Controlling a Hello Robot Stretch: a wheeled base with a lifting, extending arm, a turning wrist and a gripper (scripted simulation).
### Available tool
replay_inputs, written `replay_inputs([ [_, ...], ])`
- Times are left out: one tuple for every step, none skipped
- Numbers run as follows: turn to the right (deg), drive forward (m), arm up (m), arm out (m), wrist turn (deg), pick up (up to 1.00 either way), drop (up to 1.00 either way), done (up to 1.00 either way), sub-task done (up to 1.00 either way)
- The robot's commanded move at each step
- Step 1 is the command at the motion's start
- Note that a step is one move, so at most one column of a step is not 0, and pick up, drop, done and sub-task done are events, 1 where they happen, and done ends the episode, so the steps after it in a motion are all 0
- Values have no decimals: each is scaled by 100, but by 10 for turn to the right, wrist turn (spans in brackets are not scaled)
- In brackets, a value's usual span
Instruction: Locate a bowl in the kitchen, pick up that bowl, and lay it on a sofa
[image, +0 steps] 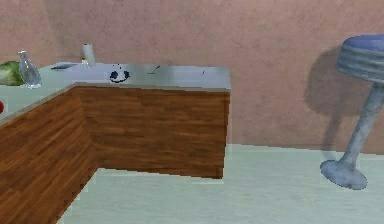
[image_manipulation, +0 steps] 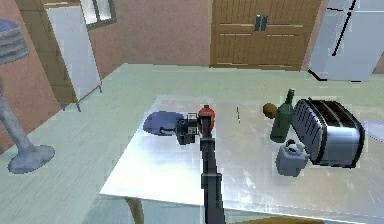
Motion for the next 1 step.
replay_inputs([
  [0, 0, 26, 0, 0, 0, 0, 0, 0],
])
